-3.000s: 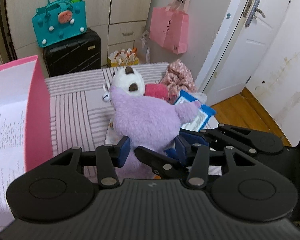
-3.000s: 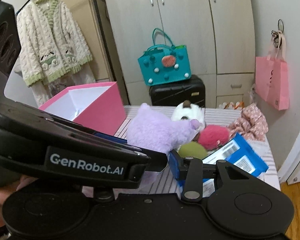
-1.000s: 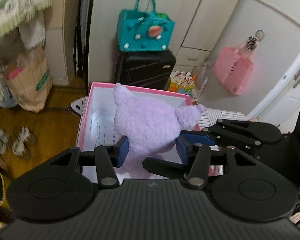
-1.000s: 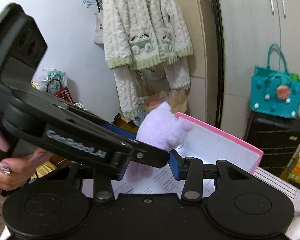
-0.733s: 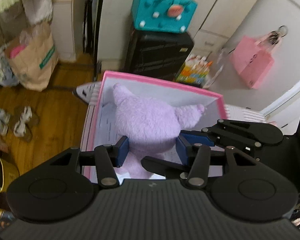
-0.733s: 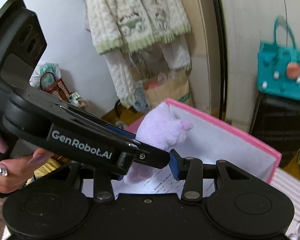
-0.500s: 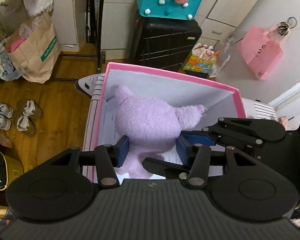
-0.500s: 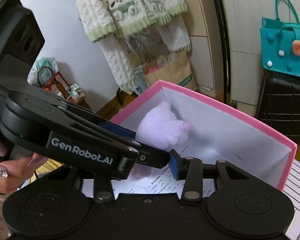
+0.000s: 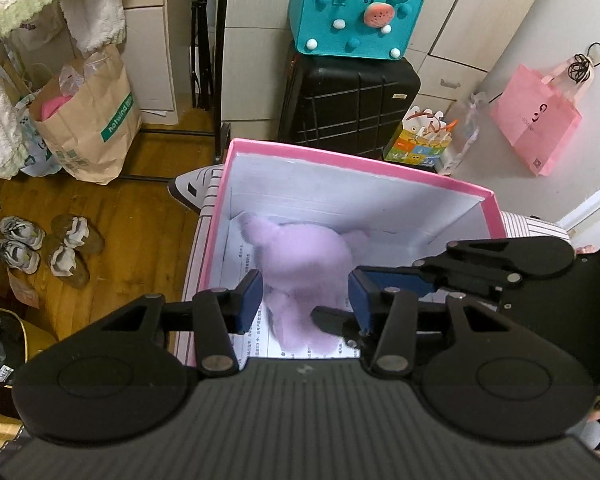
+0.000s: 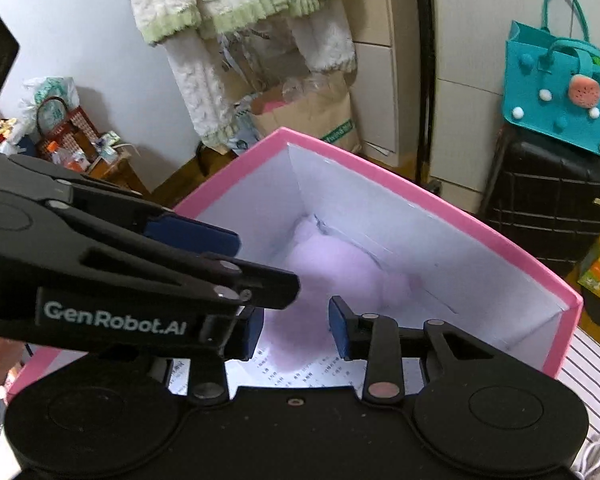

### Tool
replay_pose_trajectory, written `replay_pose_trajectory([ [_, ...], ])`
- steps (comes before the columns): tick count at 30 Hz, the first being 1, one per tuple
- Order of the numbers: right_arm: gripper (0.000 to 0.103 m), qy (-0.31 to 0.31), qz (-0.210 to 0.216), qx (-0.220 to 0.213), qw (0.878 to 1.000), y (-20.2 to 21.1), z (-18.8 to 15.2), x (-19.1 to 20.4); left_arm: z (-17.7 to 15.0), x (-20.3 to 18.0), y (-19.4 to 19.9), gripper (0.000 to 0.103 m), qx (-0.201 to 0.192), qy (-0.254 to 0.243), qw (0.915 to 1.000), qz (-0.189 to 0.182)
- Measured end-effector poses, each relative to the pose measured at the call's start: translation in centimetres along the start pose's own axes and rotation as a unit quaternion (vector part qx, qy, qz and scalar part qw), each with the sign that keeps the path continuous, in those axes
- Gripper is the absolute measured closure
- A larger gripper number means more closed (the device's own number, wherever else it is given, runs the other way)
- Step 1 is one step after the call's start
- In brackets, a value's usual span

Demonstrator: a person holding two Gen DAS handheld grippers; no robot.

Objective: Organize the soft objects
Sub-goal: 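Lower the lilac plush into the pink box and open the left tool, then move the left tool to the orange sponge while the right tool approaches the green sponge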

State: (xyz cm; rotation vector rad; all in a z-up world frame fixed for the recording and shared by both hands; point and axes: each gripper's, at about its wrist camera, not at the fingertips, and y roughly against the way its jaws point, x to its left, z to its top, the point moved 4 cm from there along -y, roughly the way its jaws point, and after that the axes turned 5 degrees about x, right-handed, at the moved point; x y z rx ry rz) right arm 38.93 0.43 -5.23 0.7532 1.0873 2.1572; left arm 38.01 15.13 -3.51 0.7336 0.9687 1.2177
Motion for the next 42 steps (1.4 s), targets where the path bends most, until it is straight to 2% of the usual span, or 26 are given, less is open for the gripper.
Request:
replay_pose_trajectory([
  [3, 0.062, 0.006, -0.018, -0.002, 1.000, 0.5, -0.3, 0.0, -0.5, -0.3, 0.4, 0.057, -0.003, -0.012, 0.9999, 0.003],
  [6, 0.062, 0.008, -0.014, -0.010, 1.000, 1.7, -1.2, 0.0, -1.1, -0.8, 1.5, 0.057, -0.009, -0.029, 0.9995, 0.005],
  [15, 0.062, 0.025, -0.025, -0.023, 0.999, 7.2, -4.3, 1.8, -3.8, -2.6, 7.7, 0.048, -0.034, -0.062, 0.9973, 0.020],
  [20, 0.061, 0.026, -0.025, -0.030, 0.999, 10.8, -6.0, 3.2, -6.2, -4.7, 10.6, 0.044, 0.005, -0.105, 0.9944, 0.010],
  [24, 0.061, 0.025, -0.006, -0.027, 0.999, 13.0, -7.5, 4.4, -8.1, -6.4, 13.9, 0.038, -0.014, -0.139, 0.9895, 0.036],
  [31, 0.058, 0.026, -0.004, -0.045, 0.999, 17.7, -10.7, 5.8, -11.3, -8.5, 18.5, 0.028, -0.055, -0.177, 0.9818, 0.040],
  [42, 0.055, 0.021, -0.035, -0.097, 0.994, 26.0, -16.9, 6.4, -16.2, -11.3, 20.4, 0.017, -0.070, -0.212, 0.9744, 0.026],
])
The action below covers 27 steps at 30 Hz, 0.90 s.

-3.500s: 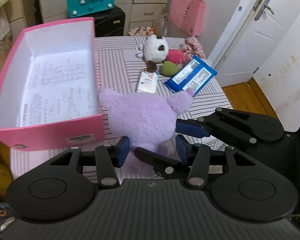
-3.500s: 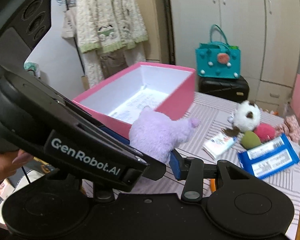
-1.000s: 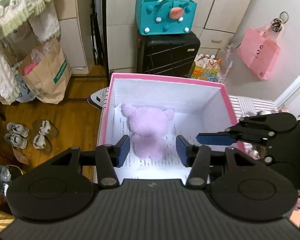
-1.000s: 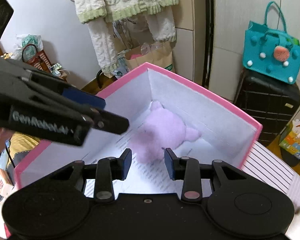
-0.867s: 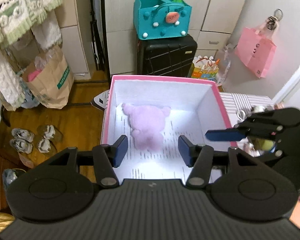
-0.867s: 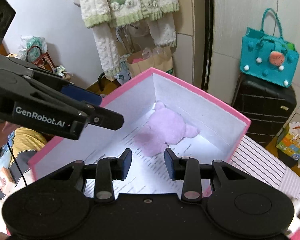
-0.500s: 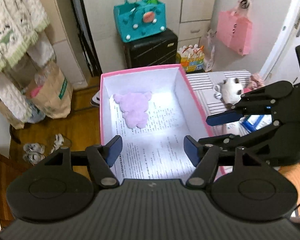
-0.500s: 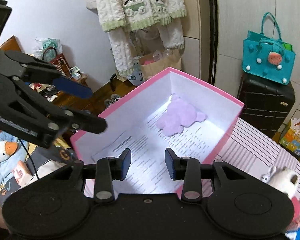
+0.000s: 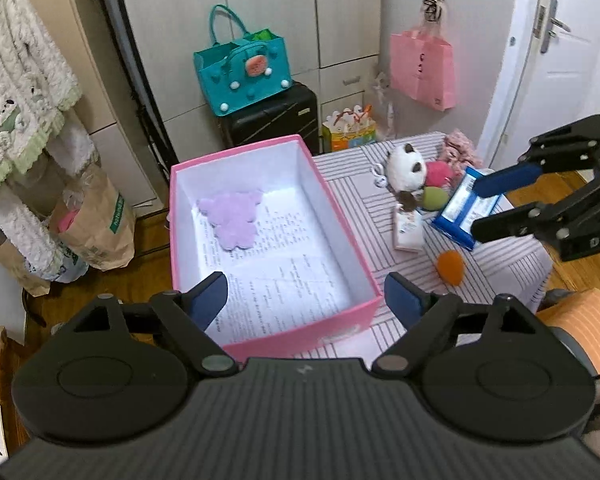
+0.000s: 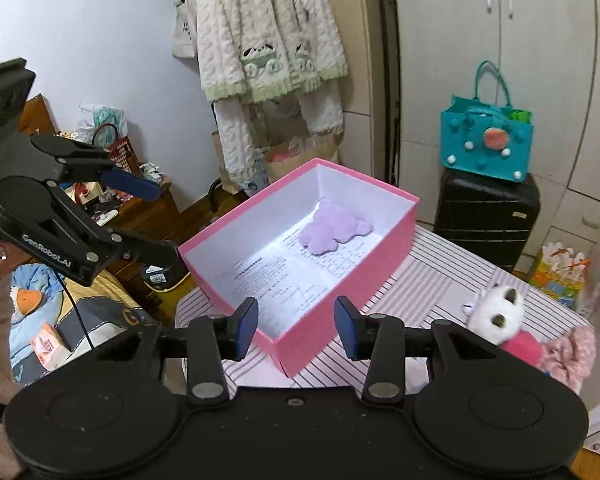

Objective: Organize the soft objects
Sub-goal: 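Move the left tool to the orange sponge while the right tool approaches the green sponge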

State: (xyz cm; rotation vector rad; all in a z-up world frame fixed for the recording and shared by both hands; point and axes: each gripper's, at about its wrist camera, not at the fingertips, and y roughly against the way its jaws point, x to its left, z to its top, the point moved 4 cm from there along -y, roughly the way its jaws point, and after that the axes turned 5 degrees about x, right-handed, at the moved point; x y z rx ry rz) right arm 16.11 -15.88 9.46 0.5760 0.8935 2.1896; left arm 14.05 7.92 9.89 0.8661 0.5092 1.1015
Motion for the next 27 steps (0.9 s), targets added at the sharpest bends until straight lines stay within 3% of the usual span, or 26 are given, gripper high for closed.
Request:
replay_pose_trajectory([
  [7, 0.052, -0.002, -0.025, -0.017, 1.000, 2.8, -3.2, -0.1, -1.7, -2.8, -0.6, 0.016, 0.008, -0.017, 0.9998, -0.006],
  [20, 0.047, -0.018, -0.053, -0.006, 0.998, 3.9, -10.0, -0.7, -4.1, -8.8, -3.4, 0.016, 0.052, -0.063, 0.9957, -0.045],
  [27, 0.047, -0.023, -0.063, -0.002, 0.998, 3.4, -13.5, -1.8, -3.8, -9.3, -5.1, 0.017, 0.026, -0.050, 0.9957, -0.074],
])
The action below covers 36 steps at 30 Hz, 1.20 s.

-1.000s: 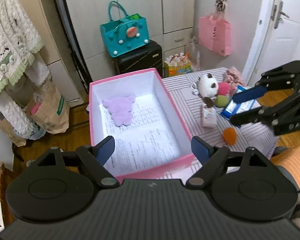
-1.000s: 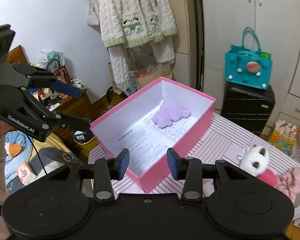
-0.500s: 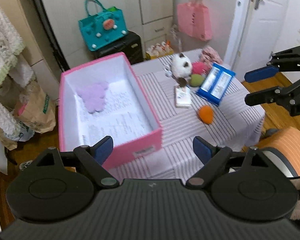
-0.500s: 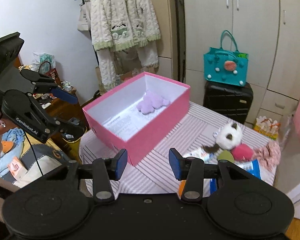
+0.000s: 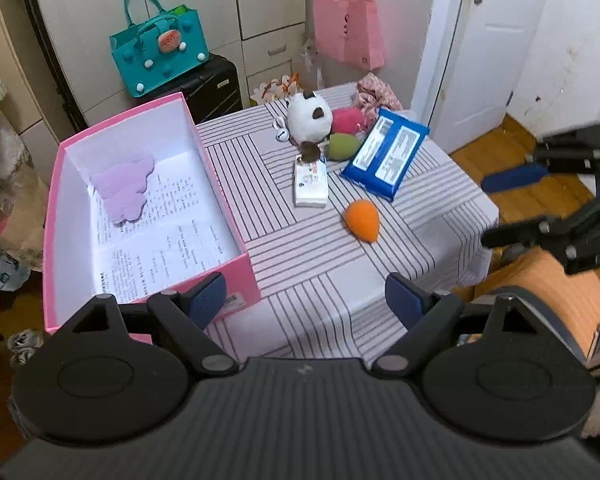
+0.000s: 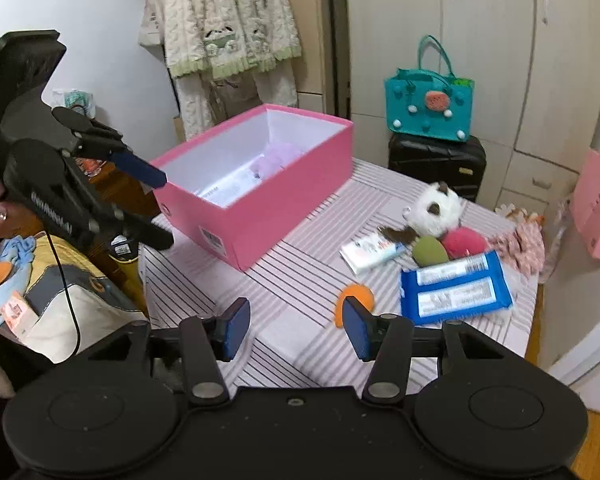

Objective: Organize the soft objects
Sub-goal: 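Move the left tool to the orange sponge while the right tool approaches the green sponge, then close the left tool on the orange sponge while the right tool grasps the green sponge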

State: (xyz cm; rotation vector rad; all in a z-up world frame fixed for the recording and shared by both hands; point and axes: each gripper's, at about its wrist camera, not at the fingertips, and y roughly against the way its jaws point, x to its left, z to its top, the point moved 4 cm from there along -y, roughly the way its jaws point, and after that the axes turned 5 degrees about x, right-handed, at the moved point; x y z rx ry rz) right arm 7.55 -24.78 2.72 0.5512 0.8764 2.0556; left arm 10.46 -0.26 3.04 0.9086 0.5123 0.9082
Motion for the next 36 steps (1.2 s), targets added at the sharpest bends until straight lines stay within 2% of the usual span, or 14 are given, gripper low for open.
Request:
replay_pose_trajectory([
  [4, 0.046, -0.015, 0.001, -0.003, 1.000, -0.5, -1.7, -0.9, 0.0, -0.1, -1.4, 0.017, -0.013, 0.009, 0.9997, -0.016],
  [12, 0.040, -0.023, -0.015, -0.020, 0.999, -1.7, -3.7, -2.3, -0.3, -2.0, -4.3, 0.018, -0.035, -0.009, 0.9988, -0.032],
  [15, 0.040, -0.029, -0.018, -0.028, 0.999, -2.3, -3.9, -3.1, 0.1, -2.9, -5.4, 0.018, -0.046, -0.020, 0.9982, -0.033],
  [18, 0.038, -0.036, -0.024, -0.039, 0.998, -2.9, -4.0, -4.0, 0.6, -3.2, -6.5, 0.018, -0.051, -0.010, 0.9971, -0.056],
  [21, 0.037, -0.052, -0.026, -0.053, 0.997, -3.6, -4.0, -5.3, 1.1, -3.6, -7.9, 0.018, -0.062, -0.001, 0.9961, -0.063],
  [26, 0.035, -0.063, -0.052, -0.079, 0.994, -5.0, -4.0, -7.5, 1.4, -4.3, -11.0, 0.020, -0.059, 0.000, 0.9953, -0.078],
  [34, 0.035, -0.063, -0.076, -0.111, 0.989, -7.3, -3.9, -10.0, 2.1, -4.6, -15.0, 0.022, -0.080, 0.009, 0.9947, -0.064],
  [36, 0.026, -0.054, -0.083, -0.118, 0.988, -7.8, -3.7, -10.2, 2.2, -4.6, -15.8, 0.023, -0.086, 0.012, 0.9944, -0.060],
])
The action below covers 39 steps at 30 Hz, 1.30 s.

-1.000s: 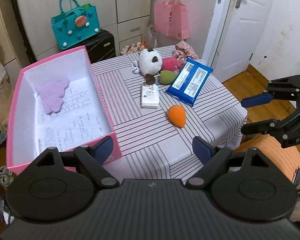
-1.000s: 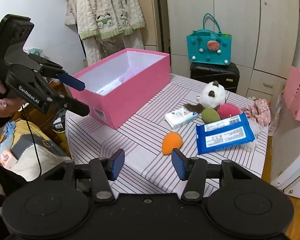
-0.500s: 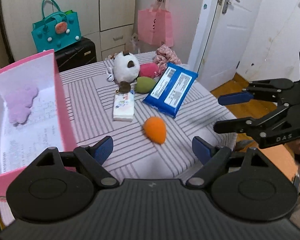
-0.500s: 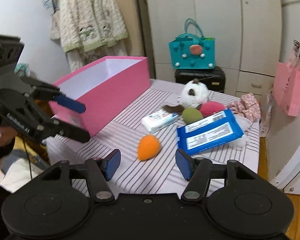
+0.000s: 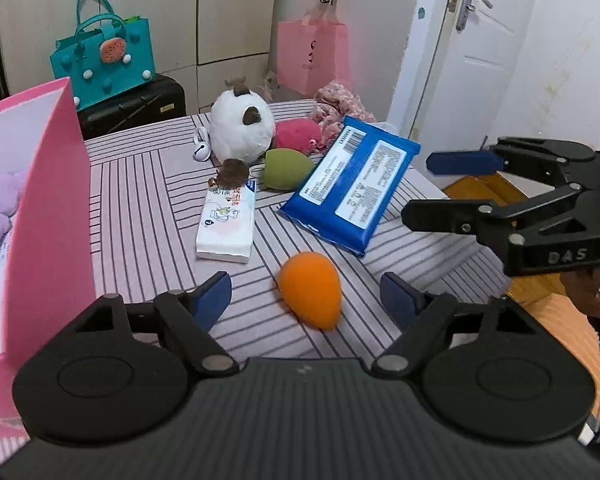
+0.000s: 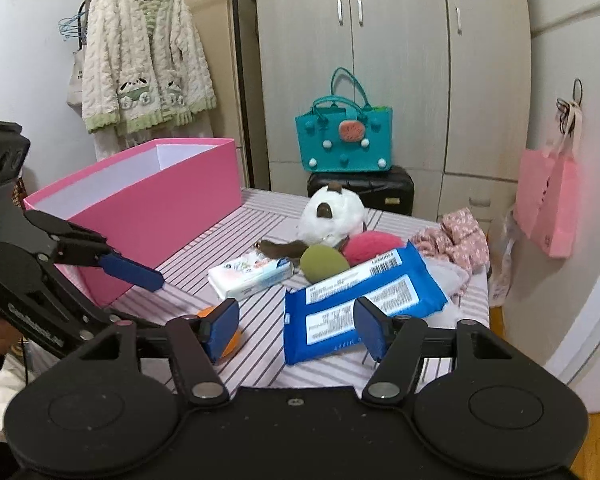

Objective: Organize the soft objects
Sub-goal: 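Close the left tool on the orange sponge while the right tool grasps the green sponge, then lift both sponges and carry them toward the pink box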

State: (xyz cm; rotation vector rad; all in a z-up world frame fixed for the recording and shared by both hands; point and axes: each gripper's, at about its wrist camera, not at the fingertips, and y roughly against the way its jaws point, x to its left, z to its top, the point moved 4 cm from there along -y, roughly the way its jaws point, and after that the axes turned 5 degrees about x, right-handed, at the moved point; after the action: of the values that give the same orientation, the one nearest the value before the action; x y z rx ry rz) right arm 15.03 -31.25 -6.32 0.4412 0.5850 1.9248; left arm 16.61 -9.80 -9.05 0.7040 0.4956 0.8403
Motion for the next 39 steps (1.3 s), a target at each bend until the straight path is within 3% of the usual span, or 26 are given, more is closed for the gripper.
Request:
replay_pose_trajectory([
  [3, 0.024, 0.004, 0.000, -0.024, 1.000, -0.8, 0.1, -0.2, -0.2, 0.0, -1.0, 0.025, -0.011, 0.004, 0.9999, 0.003],
  [5, 0.024, 0.011, -0.001, -0.041, 0.999, -1.4, 0.3, -0.2, -0.5, 0.0, -1.3, 0.040, -0.023, 0.005, 0.9997, 0.010],
  [7, 0.024, 0.019, -0.001, -0.048, 0.999, -2.2, 0.5, -0.3, -0.7, -0.1, -1.2, 0.041, -0.040, 0.003, 0.9991, 0.014],
  [14, 0.024, 0.050, 0.009, -0.016, 0.999, -4.9, 1.7, -0.3, -1.0, -0.2, -1.7, 0.041, -0.035, 0.015, 0.9993, 0.006],
  [17, 0.024, 0.065, 0.013, 0.006, 0.998, -6.0, 2.3, -0.3, -1.2, -0.5, -2.2, 0.046, -0.037, 0.009, 0.9990, 0.025],
  [24, 0.024, 0.030, 0.013, 0.029, 0.999, -9.0, 3.9, -1.7, -1.3, -1.5, -2.9, 0.054, -0.035, -0.005, 0.9976, 0.060],
  [28, 0.029, 0.030, 0.016, 0.052, 0.998, -10.6, 4.6, -2.1, -1.3, -1.3, -3.1, 0.065, -0.025, 0.009, 0.9988, 0.040],
  [32, 0.040, 0.036, 0.006, 0.076, 0.996, -12.4, 5.0, -1.9, -1.7, -1.8, -2.9, 0.065, -0.029, -0.003, 0.9982, 0.053],
  [36, 0.043, 0.055, -0.015, 0.099, 0.993, -13.9, 4.7, -1.7, -1.5, -0.8, -2.9, 0.065, -0.025, 0.022, 0.9989, 0.032],
  [39, 0.053, 0.082, -0.037, 0.105, 0.990, -14.4, 4.3, -1.4, -1.4, -0.4, -3.0, 0.065, -0.024, 0.036, 0.9989, 0.020],
])
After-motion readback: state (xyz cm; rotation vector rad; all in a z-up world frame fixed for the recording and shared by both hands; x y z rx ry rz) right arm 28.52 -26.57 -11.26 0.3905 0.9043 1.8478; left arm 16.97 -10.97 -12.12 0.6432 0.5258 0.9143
